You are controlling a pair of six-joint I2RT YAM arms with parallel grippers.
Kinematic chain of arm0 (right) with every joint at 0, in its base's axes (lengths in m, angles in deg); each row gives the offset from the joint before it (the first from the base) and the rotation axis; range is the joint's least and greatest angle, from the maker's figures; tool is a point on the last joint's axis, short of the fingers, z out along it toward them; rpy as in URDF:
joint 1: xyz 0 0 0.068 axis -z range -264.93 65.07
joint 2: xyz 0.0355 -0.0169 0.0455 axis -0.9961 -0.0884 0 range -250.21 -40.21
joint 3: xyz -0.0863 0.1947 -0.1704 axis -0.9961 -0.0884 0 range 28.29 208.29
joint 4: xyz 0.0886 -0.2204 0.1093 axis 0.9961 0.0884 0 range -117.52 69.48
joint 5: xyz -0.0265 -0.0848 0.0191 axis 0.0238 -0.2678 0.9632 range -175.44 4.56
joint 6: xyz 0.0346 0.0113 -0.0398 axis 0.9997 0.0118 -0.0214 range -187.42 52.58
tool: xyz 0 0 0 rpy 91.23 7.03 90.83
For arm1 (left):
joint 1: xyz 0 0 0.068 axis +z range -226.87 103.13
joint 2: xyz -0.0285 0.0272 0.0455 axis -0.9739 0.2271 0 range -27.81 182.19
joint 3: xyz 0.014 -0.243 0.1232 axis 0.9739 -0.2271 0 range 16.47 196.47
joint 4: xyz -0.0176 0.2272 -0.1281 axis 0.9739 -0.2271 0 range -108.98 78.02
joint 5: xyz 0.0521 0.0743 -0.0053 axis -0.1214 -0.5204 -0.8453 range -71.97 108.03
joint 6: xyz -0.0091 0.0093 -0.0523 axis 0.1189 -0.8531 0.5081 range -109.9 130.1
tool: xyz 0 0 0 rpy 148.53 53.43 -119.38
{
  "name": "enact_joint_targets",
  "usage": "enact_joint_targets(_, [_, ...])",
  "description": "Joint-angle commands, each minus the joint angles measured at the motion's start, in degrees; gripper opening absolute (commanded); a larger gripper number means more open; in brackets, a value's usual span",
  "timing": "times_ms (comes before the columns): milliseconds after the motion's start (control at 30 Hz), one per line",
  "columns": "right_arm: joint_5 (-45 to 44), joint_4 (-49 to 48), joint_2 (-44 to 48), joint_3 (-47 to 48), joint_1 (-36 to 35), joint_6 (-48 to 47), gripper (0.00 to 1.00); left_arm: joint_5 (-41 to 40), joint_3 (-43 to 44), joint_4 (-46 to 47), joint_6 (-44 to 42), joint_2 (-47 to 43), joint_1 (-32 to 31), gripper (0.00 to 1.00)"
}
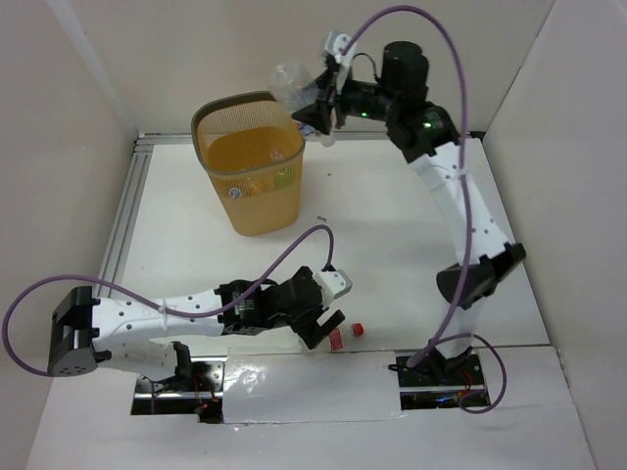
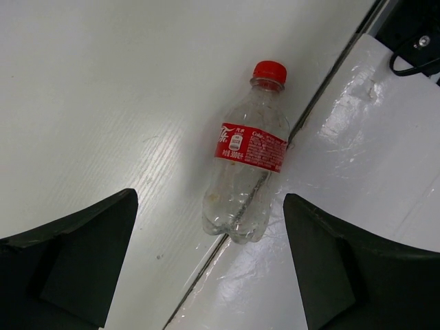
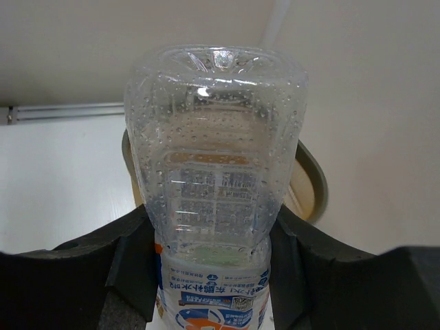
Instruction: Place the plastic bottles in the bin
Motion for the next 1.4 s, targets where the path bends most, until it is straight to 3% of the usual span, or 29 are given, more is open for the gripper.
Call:
enact_joint_targets(0, [-2.36, -11.37, -6.45, 4.63, -4.73, 5.82, 0.13, -4.25, -1.80, 2.80, 3.40, 1.14, -1.21, 1.00])
enact_joint_targets(233, [-7.01, -19.90, -15.25, 7.89, -7.29, 9.24, 0.22, -8.91, -3.04, -0.35, 7.10, 2.28, -4.90, 1.00])
enact_joint_targets(267, [-7.63, -19.90, -16.05, 8.42, -7.29, 10.03, 0.30, -9.43, -3.04, -0.88, 7.80, 2.28, -5.43, 1.00])
enact_joint_targets(333, [-7.63, -20.52, -16.68, 8.43, -7.29, 11.26, 0.59, -10.13, -3.04, -0.89, 7.80, 2.81, -5.95, 1.00])
enact_joint_targets(367, [-8.15, -19.91, -17.37, 7.73, -7.29, 11.27, 0.90, -10.14, -3.04, -0.89, 7.80, 2.81, -5.96, 1.00])
enact_joint_targets(433, [-8.16, -19.21, -17.90, 6.94, -6.77, 11.27, 1.00, -10.84, -3.04, -1.50, 7.80, 5.26, -5.96, 1.00])
enact_joint_targets(600, [-7.02, -18.42, -15.72, 8.51, -3.60, 14.52, 1.00, -11.37, -1.98, -1.50, 6.40, 9.04, -5.96, 1.00])
enact_joint_targets(733, [-6.41, -14.73, -10.63, 9.40, 3.93, 15.23, 1.00, -11.37, -0.93, -0.10, 2.89, 12.47, -5.96, 1.00])
enact_joint_targets(900, [-0.09, -9.89, -0.27, -7.01, 17.29, 14.61, 1.00, -10.06, 0.13, 2.62, 0.69, 16.95, -5.96, 1.00])
enact_joint_targets(1033, [7.30, -1.11, 5.72, -20.55, 26.89, 8.30, 1.00, -8.56, 0.66, 4.11, -0.63, 20.04, -5.96, 0.95])
enact_joint_targets(1200, [13.28, 4.70, 15.90, -40.23, 34.45, -3.57, 0.97, -6.81, 0.66, 6.31, -1.34, 20.83, -5.96, 0.80])
enact_joint_targets(1367, [14.60, 10.76, 21.46, -49.92, 37.10, -13.48, 0.85, -6.27, 0.66, 6.32, -2.57, 19.60, -5.96, 0.47])
